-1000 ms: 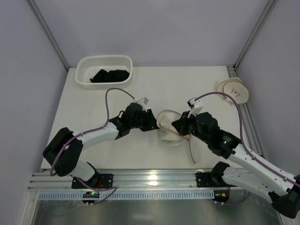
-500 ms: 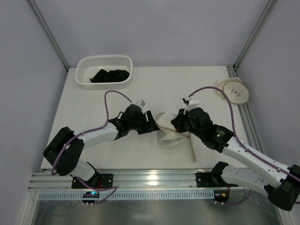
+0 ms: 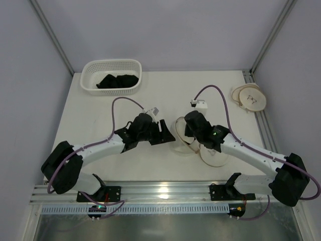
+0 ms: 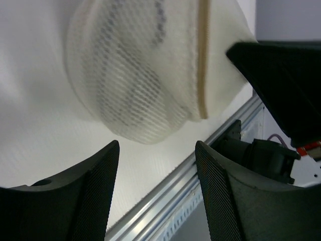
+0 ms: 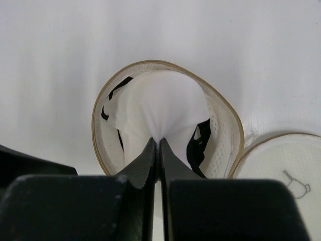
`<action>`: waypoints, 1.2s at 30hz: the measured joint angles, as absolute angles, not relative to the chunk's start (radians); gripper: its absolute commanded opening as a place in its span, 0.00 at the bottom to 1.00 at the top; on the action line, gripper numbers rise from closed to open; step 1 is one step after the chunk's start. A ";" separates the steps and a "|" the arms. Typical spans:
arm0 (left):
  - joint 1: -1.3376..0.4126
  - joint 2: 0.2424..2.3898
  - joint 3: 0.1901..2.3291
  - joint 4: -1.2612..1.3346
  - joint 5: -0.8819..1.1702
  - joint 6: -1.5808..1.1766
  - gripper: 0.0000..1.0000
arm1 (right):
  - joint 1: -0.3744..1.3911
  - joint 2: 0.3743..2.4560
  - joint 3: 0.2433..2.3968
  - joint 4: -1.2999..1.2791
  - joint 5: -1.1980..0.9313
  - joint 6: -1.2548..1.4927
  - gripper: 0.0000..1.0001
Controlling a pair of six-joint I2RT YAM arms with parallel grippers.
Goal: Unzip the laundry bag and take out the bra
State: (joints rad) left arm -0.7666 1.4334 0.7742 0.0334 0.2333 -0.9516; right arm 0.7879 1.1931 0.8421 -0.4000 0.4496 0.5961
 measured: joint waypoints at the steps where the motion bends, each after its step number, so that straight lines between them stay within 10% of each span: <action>1: -0.784 1.421 0.774 0.036 0.232 -0.955 0.64 | 0.788 1.199 0.850 -0.394 0.448 0.598 0.04; 36: -0.895 1.551 0.783 0.035 0.131 -0.983 0.60 | 0.635 0.881 1.137 -0.301 0.108 0.550 0.04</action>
